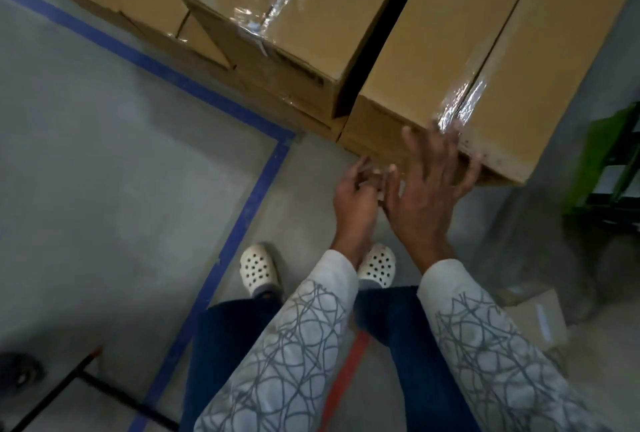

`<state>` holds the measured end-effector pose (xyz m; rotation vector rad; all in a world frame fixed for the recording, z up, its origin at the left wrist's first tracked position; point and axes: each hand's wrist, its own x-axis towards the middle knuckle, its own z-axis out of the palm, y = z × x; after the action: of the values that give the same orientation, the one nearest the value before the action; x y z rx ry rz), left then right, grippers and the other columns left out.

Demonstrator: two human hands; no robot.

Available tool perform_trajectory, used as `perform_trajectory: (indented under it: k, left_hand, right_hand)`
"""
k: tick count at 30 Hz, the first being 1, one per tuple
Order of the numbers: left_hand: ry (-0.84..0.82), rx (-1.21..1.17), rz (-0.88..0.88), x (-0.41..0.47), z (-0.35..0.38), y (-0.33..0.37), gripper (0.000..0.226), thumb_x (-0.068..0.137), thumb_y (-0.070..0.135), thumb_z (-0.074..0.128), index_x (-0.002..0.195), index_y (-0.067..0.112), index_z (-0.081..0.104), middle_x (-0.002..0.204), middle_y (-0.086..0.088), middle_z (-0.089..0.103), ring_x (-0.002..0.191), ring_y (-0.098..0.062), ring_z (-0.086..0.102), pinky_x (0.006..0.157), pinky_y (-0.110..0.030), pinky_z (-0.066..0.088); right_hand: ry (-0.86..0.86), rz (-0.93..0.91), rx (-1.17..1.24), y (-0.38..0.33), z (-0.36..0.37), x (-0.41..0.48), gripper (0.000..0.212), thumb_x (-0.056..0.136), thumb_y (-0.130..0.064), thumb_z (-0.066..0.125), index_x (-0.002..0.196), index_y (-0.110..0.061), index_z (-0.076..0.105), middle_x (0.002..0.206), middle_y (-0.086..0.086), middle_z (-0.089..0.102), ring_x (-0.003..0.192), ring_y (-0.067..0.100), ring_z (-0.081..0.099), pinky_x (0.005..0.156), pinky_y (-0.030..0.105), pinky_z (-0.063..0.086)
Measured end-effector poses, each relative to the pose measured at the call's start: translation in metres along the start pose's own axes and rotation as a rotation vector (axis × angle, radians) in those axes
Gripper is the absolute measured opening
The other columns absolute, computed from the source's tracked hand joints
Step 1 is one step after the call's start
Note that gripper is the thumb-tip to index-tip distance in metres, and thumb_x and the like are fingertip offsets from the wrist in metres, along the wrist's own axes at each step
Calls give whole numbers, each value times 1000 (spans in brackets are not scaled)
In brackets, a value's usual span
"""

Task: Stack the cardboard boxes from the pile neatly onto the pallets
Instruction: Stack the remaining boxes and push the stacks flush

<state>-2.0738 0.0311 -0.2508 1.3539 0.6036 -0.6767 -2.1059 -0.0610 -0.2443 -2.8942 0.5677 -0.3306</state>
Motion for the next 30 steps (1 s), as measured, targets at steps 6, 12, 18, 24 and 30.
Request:
perform_trajectory:
  k: [6, 12, 18, 24, 30]
  left_hand:
    - [268, 231, 527, 126, -33, -51, 29, 96, 16, 64, 124, 19, 71, 108, 5, 74, 93, -6, 69, 82, -35, 59]
    - [232, 241, 1141, 219, -32, -90, 31, 97, -1, 63, 128, 2, 68, 118, -10, 69, 97, -17, 67, 74, -36, 58]
    - [166, 255, 1445, 267, -30, -113, 34, 98, 1, 62, 131, -1, 66, 116, -18, 49, 103, -36, 57, 80, -45, 54]
    - [147, 188, 1375, 280, -29, -114, 30, 99, 21, 68, 128, 13, 72, 108, -14, 40, 87, -40, 53, 78, -38, 52]
    - [-15, 190, 1247, 264, -37, -112, 35, 101, 23, 67, 135, 18, 68, 116, -9, 35, 102, -38, 51, 84, -15, 47]
  right_hand:
    - [97, -57, 235, 5, 100, -26, 12, 91, -23, 68, 98, -32, 72, 116, -4, 67, 118, 25, 58, 99, 57, 38]
    - [411, 772, 913, 42, 168, -26, 40, 88, -7, 77, 114, -23, 51, 121, -2, 55, 108, 7, 58, 87, 21, 50]
    - [840, 687, 637, 69, 241, -53, 99, 79, -54, 85, 151, -22, 26, 156, 5, 30, 143, 13, 37, 117, 49, 39]
    - [891, 672, 970, 81, 255, -43, 124, 63, -54, 94, 160, -35, 19, 162, -10, 27, 146, 10, 36, 112, 38, 45]
    - [794, 732, 1046, 96, 232, -60, 83, 78, -34, 89, 146, -48, 45, 142, -19, 58, 126, -6, 55, 107, 37, 52]
